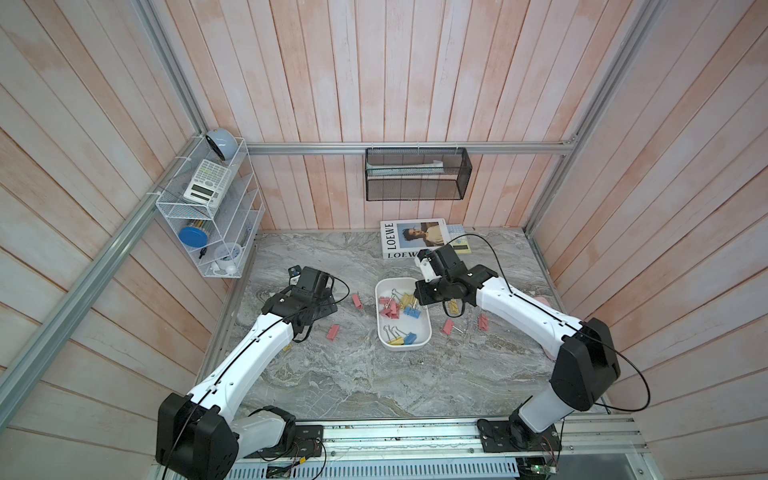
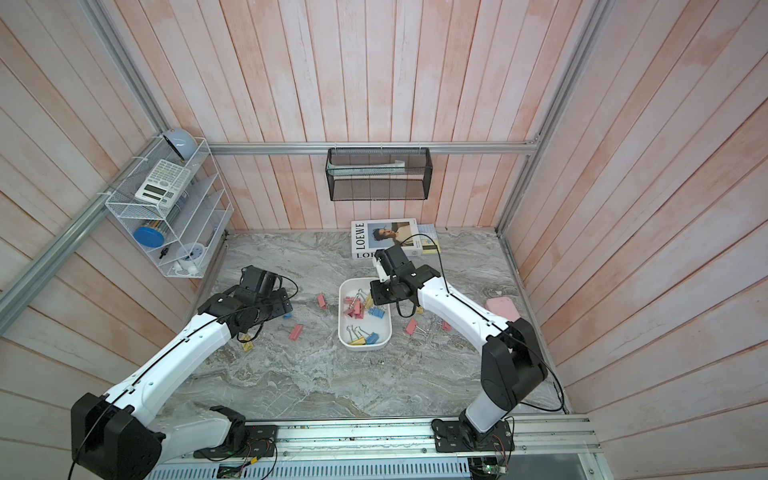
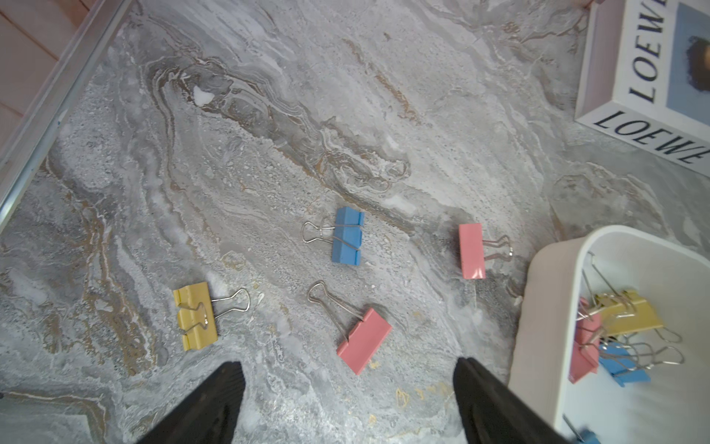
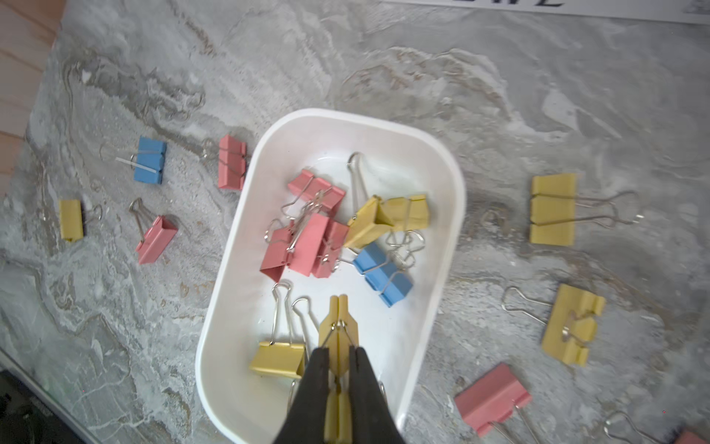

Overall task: Take out the binder clips from the storage box
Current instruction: Pick up the binder clip from the storage box, then place the binder clip at the center of the board.

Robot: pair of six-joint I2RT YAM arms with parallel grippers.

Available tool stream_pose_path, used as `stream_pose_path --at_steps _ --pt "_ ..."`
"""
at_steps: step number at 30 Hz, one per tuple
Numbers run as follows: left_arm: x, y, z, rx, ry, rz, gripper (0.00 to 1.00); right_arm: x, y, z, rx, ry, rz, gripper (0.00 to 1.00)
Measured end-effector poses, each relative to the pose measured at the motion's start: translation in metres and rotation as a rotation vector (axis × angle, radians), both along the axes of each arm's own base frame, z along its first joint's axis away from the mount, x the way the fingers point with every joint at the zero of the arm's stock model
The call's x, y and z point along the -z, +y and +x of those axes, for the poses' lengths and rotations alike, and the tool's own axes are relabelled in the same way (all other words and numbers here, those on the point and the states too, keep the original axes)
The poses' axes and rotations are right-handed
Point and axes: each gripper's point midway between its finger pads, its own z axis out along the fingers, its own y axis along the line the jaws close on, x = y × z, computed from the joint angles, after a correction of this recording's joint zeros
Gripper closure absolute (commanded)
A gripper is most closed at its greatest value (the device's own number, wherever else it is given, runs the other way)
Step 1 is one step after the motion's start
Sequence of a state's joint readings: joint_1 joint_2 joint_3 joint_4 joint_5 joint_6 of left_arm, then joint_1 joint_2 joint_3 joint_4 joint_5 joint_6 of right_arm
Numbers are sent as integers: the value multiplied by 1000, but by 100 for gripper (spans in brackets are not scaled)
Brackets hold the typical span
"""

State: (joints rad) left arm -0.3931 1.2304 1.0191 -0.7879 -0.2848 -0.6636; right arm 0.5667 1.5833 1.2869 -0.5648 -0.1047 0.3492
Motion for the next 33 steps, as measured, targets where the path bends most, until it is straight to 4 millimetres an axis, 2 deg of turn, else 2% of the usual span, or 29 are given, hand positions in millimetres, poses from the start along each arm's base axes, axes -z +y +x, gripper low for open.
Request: stream_pose_path --at_steps 3,7,9,13,16,21,25,26,28,30,33 --pt "-10 -16 2 52 -30 -8 3 2 -47 18 159 -6 30 98" --pt "-25 -34 7 97 -73 -23 3 21 -109 33 368 5 66 97" --pt "-25 -41 8 114 -76 -25 3 33 -136 38 459 12 87 97" --pt "-18 -49 8 134 -57 -16 3 48 -168 47 585 25 144 97" --pt "-15 -53 9 145 -49 -12 3 54 -176 62 623 36 201 97" --pt "-23 -66 11 183 -64 -14 0 82 -180 85 621 134 297 95" --pt "-27 -79 13 212 -74 -11 0 108 -182 90 632 213 362 92" --pt "-27 -81 13 217 -72 -10 0 109 -181 91 628 218 376 90" --pt "-24 -84 14 225 -64 -4 0 108 -181 92 621 220 393 83" --pt "-20 -86 14 233 -55 3 0 108 -182 92 619 221 393 69" --pt "-20 -89 15 243 -52 15 0 114 -188 87 638 242 361 55"
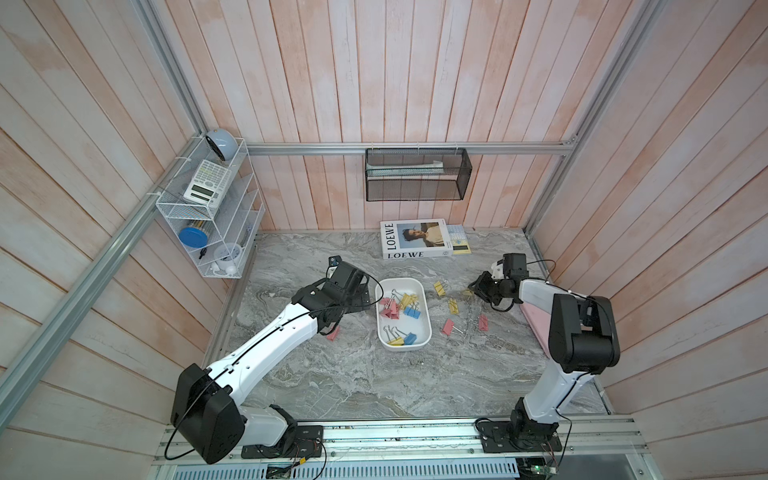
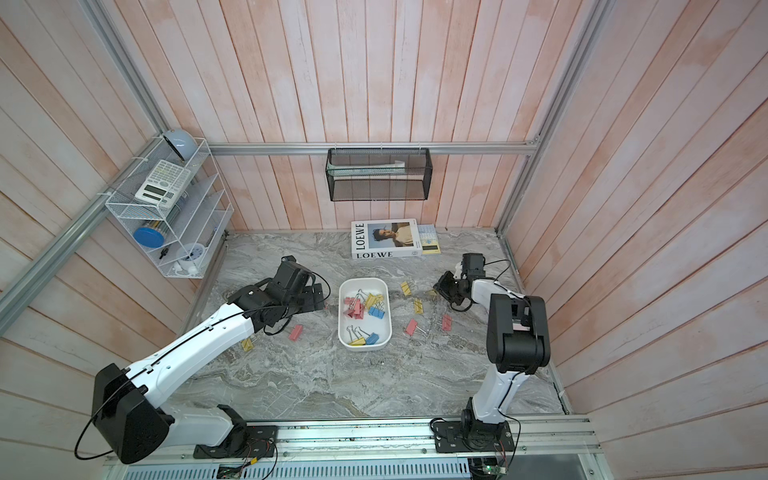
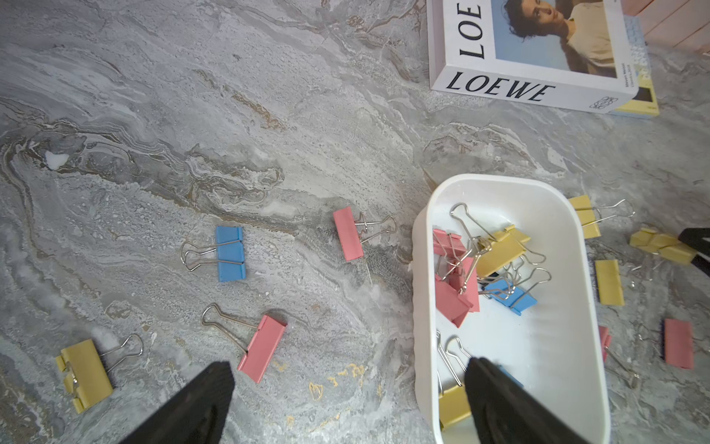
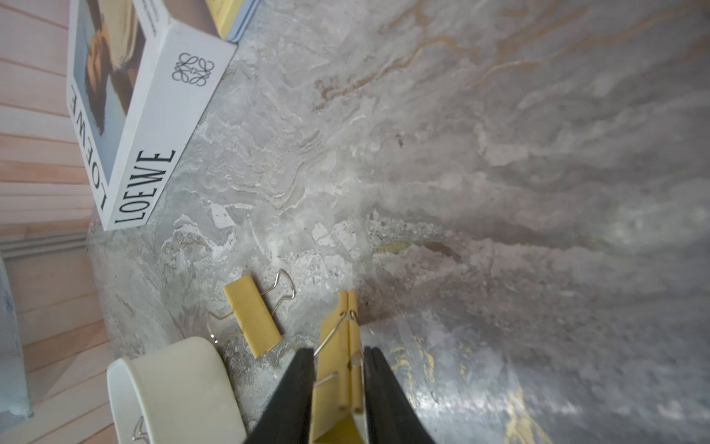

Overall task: Take out the binder clips from the storage box
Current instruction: Place the binder clip at the center of the board, then pick up the binder clip from the storage box.

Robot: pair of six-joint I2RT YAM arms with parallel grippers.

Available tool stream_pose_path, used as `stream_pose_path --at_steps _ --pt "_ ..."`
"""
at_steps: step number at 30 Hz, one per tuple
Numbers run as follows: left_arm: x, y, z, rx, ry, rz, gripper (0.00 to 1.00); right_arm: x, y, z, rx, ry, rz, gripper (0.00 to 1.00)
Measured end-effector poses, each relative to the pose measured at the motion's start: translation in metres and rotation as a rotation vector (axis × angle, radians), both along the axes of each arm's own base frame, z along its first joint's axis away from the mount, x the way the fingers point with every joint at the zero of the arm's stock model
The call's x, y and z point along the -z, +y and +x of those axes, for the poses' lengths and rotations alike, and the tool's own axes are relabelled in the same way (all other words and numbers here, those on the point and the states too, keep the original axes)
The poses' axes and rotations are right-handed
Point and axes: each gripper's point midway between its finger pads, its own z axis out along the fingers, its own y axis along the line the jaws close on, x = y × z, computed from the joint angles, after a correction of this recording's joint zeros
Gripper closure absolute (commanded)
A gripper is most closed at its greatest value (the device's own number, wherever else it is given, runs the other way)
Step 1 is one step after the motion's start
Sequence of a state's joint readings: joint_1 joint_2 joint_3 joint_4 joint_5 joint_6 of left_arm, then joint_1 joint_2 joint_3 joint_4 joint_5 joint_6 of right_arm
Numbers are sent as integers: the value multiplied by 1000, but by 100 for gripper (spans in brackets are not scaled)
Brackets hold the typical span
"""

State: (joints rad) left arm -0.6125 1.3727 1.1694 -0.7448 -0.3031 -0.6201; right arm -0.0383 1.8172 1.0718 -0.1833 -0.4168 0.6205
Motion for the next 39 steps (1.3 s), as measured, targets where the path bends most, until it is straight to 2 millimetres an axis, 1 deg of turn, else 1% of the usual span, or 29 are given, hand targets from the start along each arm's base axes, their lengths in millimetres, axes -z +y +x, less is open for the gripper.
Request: stream_pose_path --at_steps 2,4,7,9,11,13,15,17,18,20,24,26,27,30,31,37,39 --pt "-3 -3 2 8 -7 2 0 5 -6 -5 11 27 -31 50" --pt "-6 -6 6 14 -14 0 0 8 -12 -12 20 56 -67 48" --pt "-8 -11 10 24 -23 -4 0 -1 -19 -18 28 59 -116 42" --pt "-7 -16 12 43 -23 -6 0 -16 -23 -20 32 31 -145 39" --pt "-5 -25 13 71 -21 -9 0 -34 -26 -22 37 -7 -167 37" --pt "-3 -36 13 106 -17 -10 2 -53 -28 -24 37 -48 -187 32" --pt "1 -50 14 151 -9 -6 6 -70 -25 -27 30 -88 -206 23" --pt "5 -64 15 188 4 -4 10 -85 -19 -31 12 -122 -224 7" --pt "7 -71 16 205 11 -2 14 -92 -15 -34 -2 -137 -232 2" --pt "13 -84 17 237 25 7 20 -102 -4 -40 -27 -160 -244 2" --pt "30 -105 21 286 63 40 37 -116 19 -53 -86 -189 -259 2" --pt "40 -114 24 303 85 59 44 -120 26 -61 -109 -197 -266 2" --pt "46 -119 26 311 98 71 44 -121 30 -65 -118 -199 -269 2" --pt "60 -128 32 321 135 99 48 -124 36 -76 -141 -206 -278 2" --pt "63 -130 34 322 143 106 51 -124 38 -79 -145 -207 -281 2" --pt "76 -143 53 320 174 160 68 -117 41 -97 -168 -186 -288 2" --pt "82 -143 58 312 185 194 69 -115 41 -99 -168 -179 -291 2"
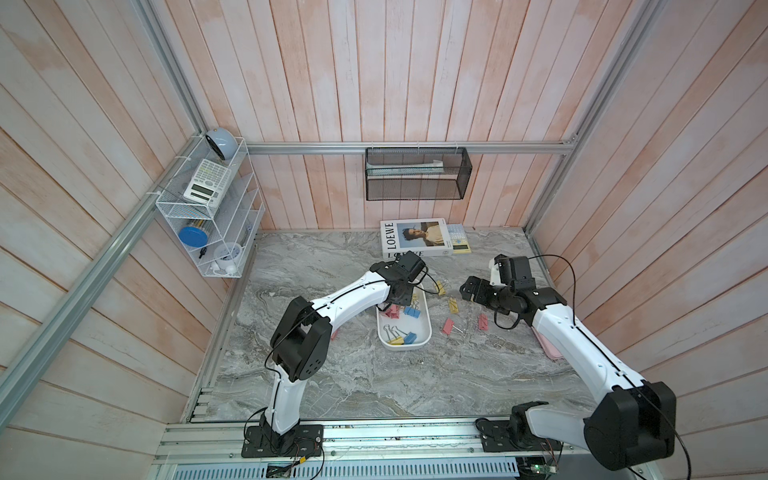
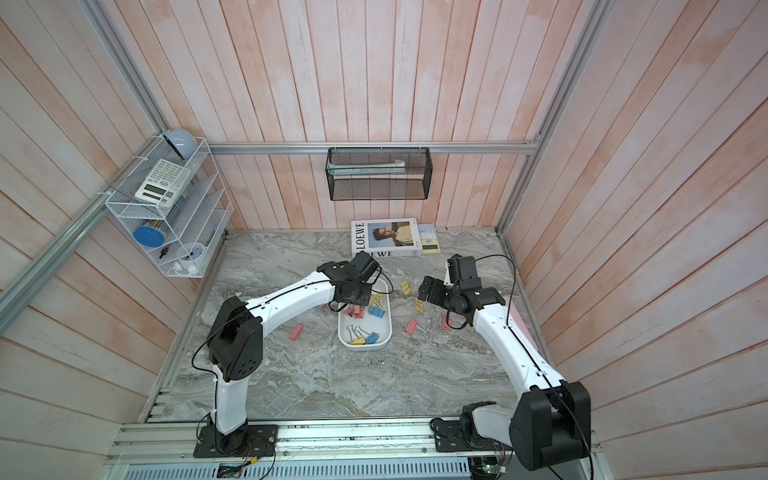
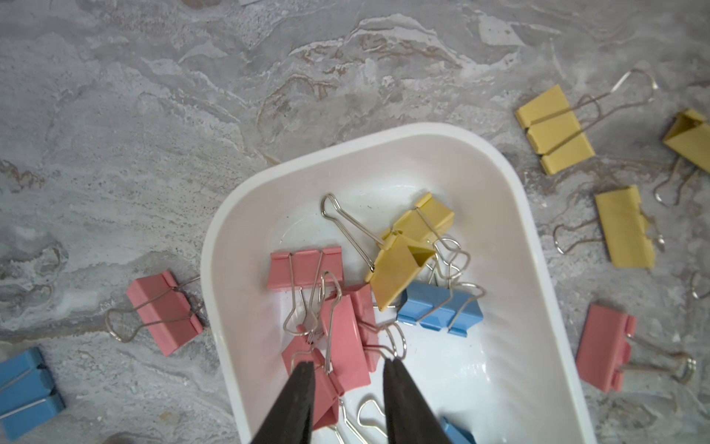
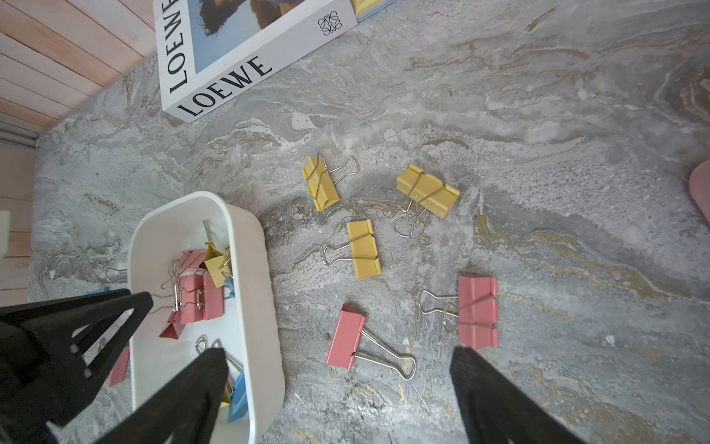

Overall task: Take out the binder clips from the storage box
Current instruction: Pick up the binder clip from the storage box.

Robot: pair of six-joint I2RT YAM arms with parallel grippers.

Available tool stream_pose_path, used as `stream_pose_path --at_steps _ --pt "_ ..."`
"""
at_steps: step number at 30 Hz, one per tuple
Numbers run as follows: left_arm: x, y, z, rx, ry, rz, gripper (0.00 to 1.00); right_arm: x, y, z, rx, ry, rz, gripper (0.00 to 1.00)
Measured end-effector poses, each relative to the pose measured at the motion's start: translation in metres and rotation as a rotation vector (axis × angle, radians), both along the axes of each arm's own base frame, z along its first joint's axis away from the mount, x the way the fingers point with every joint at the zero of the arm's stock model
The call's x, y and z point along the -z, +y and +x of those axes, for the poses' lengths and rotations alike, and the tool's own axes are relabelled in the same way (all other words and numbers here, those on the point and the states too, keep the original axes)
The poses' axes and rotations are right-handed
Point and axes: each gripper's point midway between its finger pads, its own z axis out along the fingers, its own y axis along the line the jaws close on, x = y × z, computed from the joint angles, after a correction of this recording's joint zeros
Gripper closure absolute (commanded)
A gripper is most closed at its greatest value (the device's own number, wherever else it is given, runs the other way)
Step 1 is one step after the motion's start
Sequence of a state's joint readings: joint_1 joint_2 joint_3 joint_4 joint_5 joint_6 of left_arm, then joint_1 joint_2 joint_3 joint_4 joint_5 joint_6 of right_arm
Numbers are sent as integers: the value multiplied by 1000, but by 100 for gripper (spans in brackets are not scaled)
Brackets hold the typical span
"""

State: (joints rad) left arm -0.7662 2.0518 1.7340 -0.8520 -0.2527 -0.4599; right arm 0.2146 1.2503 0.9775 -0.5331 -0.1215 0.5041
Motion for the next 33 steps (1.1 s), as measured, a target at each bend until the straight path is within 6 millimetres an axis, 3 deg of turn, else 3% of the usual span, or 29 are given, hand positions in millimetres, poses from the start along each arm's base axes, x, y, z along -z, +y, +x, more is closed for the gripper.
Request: stream_pose_path --at_steps 13,20,28,33 --pt "27 2 16 10 41 139 70 6 -4 -4 10 12 -16 2" --pt "44 10 15 23 67 209 97 6 -4 -5 12 16 -20 2" --pt "39 16 16 10 38 252 100 6 -3 -5 8 16 -20 2" --pt "13 16 13 11 -17 264 100 7 4 -7 -13 16 -20 2"
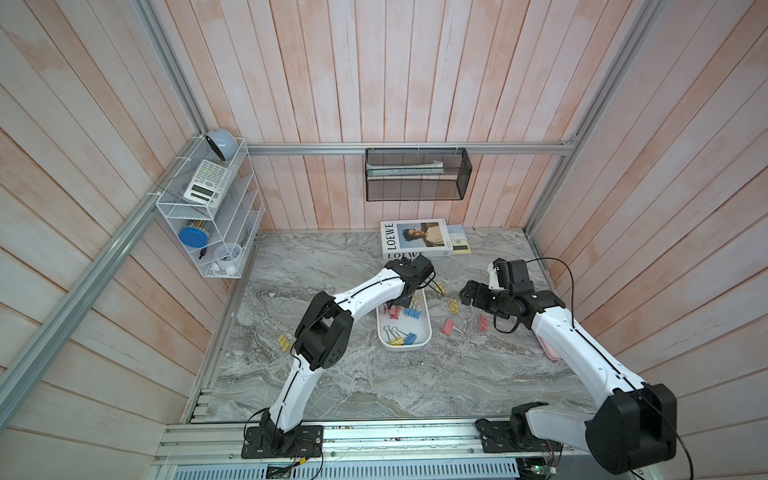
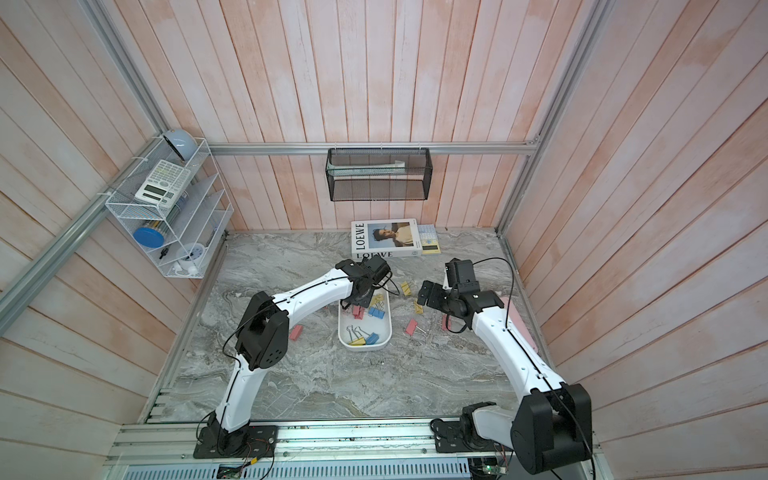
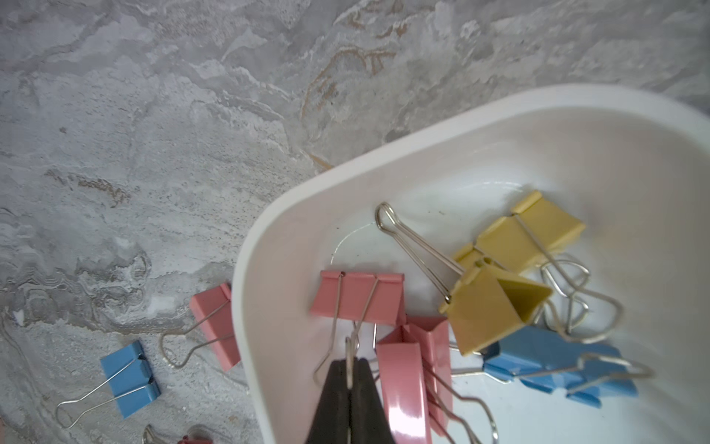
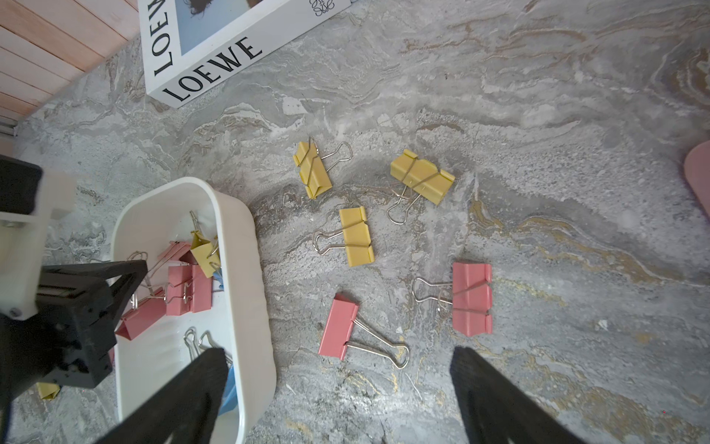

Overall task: Take out the binder clips from the storage box
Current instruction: Pick up the binder clip from the storage box, then place the binder clip at the center of the board.

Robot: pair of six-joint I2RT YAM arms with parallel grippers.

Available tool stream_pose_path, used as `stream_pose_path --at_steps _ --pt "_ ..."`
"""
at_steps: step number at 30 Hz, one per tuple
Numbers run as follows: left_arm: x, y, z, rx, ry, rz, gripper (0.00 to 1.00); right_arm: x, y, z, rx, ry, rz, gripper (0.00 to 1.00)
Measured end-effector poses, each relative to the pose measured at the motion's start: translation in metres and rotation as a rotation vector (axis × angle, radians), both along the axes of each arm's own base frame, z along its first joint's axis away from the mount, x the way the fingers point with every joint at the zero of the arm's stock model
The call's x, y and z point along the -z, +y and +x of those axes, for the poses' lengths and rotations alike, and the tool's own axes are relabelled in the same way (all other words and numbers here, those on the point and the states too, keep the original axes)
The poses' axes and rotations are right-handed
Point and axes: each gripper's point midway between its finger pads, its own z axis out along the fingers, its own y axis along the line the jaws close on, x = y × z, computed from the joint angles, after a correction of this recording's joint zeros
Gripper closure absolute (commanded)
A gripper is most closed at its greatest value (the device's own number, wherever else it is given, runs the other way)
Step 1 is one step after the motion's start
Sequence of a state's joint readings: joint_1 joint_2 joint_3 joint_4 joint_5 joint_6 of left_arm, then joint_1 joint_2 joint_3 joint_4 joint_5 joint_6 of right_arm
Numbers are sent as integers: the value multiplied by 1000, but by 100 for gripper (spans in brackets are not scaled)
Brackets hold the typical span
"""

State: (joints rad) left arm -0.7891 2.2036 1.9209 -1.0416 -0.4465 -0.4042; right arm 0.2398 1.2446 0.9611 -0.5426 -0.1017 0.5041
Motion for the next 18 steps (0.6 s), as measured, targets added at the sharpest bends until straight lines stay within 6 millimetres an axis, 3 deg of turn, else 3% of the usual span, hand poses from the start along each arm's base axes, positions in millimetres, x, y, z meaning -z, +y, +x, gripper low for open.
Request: stream_pose_path --at_steps 9,14,18 --pt "-79 3 -11 0 -160 -49 100 3 18 -1 -52 6 -1 2" --pt "-92 27 -25 -37 -189 -39 100 2 26 2 -73 0 0 2" --pt "-89 55 -41 -83 -202 2 100 0 32 7 -86 -6 2 2"
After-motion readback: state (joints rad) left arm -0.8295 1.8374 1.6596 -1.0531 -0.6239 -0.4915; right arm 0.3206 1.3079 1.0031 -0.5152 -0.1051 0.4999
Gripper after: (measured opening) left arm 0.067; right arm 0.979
